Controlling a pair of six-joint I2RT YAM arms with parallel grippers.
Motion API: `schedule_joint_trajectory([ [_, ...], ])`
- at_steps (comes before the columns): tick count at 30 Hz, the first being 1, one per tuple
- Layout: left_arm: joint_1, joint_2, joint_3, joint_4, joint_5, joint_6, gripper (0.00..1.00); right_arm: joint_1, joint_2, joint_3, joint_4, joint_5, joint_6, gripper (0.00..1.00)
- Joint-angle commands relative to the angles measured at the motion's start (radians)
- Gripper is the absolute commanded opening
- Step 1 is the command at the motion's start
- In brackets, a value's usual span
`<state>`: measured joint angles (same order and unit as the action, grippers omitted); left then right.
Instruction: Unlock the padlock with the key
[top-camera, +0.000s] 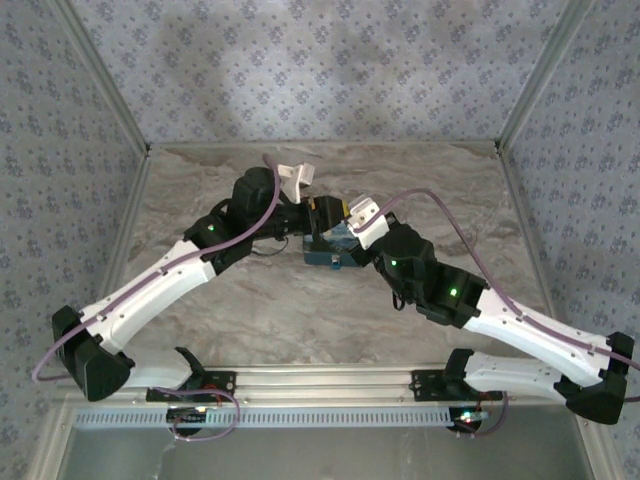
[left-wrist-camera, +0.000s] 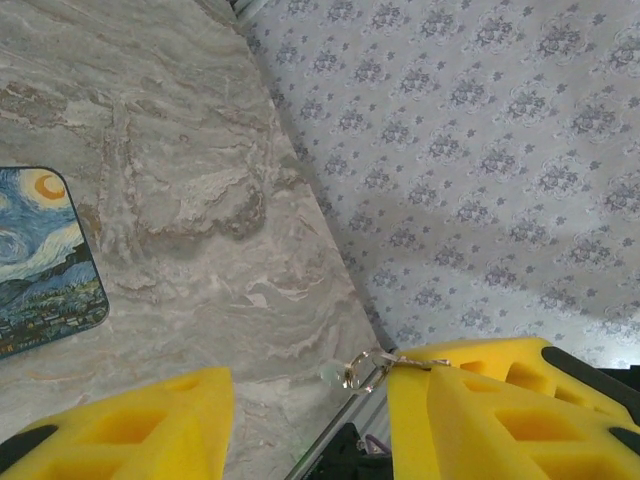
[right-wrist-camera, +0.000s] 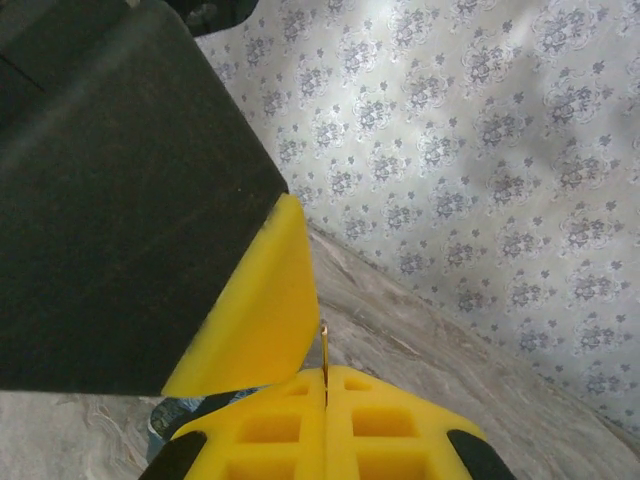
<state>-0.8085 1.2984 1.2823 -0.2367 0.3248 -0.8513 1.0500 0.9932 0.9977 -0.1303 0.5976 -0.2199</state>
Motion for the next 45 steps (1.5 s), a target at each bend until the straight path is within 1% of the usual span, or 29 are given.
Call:
schedule_joint_trajectory([
  [1, -0.009, -0.010, 0.037, 0.034, -0.013, -0.014, 0.55, 0.007, -0.014, -0.008, 0.044, 0.047, -0.027, 0.00],
  [6, -0.012, -0.001, 0.045, 0.040, -0.024, -0.022, 0.56, 0.027, -0.018, -0.016, 0.055, 0.061, -0.043, 0.00],
  [8, -0.013, 0.007, 0.051, 0.048, -0.023, -0.028, 0.58, 0.033, -0.015, -0.018, 0.060, 0.069, -0.046, 0.00],
  [17, -0.021, 0.027, 0.065, 0.083, -0.026, -0.037, 0.59, 0.048, -0.003, -0.018, 0.077, 0.088, -0.068, 0.00],
  [20, -0.025, 0.032, 0.068, 0.087, -0.033, -0.041, 0.52, 0.054, 0.000, -0.020, 0.087, 0.099, -0.073, 0.00],
  [22, -0.028, 0.038, 0.072, 0.086, -0.033, -0.041, 0.50, 0.057, 0.001, -0.021, 0.095, 0.101, -0.077, 0.00],
  [28, -0.033, 0.055, 0.088, 0.083, -0.027, -0.041, 0.36, 0.070, 0.019, -0.017, 0.104, 0.118, -0.091, 0.00],
  [29, -0.033, 0.057, 0.088, 0.083, -0.026, -0.041, 0.33, 0.071, 0.021, -0.017, 0.106, 0.122, -0.094, 0.00],
  [31, -0.034, 0.059, 0.089, 0.085, -0.024, -0.041, 0.22, 0.073, 0.024, -0.017, 0.107, 0.127, -0.096, 0.00],
  [36, -0.035, 0.062, 0.088, 0.083, -0.024, -0.042, 0.11, 0.073, 0.037, -0.011, 0.123, 0.155, -0.101, 0.00],
  [39, -0.035, 0.062, 0.089, 0.081, -0.025, -0.041, 0.00, 0.074, 0.048, -0.010, 0.138, 0.171, -0.111, 0.00],
  [42, -0.035, 0.059, 0.089, 0.075, -0.037, -0.035, 0.00, 0.076, 0.051, -0.007, 0.144, 0.170, -0.107, 0.00],
  [43, -0.035, 0.059, 0.089, 0.073, -0.042, -0.031, 0.00, 0.076, 0.049, -0.005, 0.142, 0.167, -0.101, 0.06],
  [45, -0.035, 0.056, 0.089, 0.070, -0.050, -0.021, 0.00, 0.071, 0.038, -0.001, 0.120, 0.151, -0.071, 0.20],
])
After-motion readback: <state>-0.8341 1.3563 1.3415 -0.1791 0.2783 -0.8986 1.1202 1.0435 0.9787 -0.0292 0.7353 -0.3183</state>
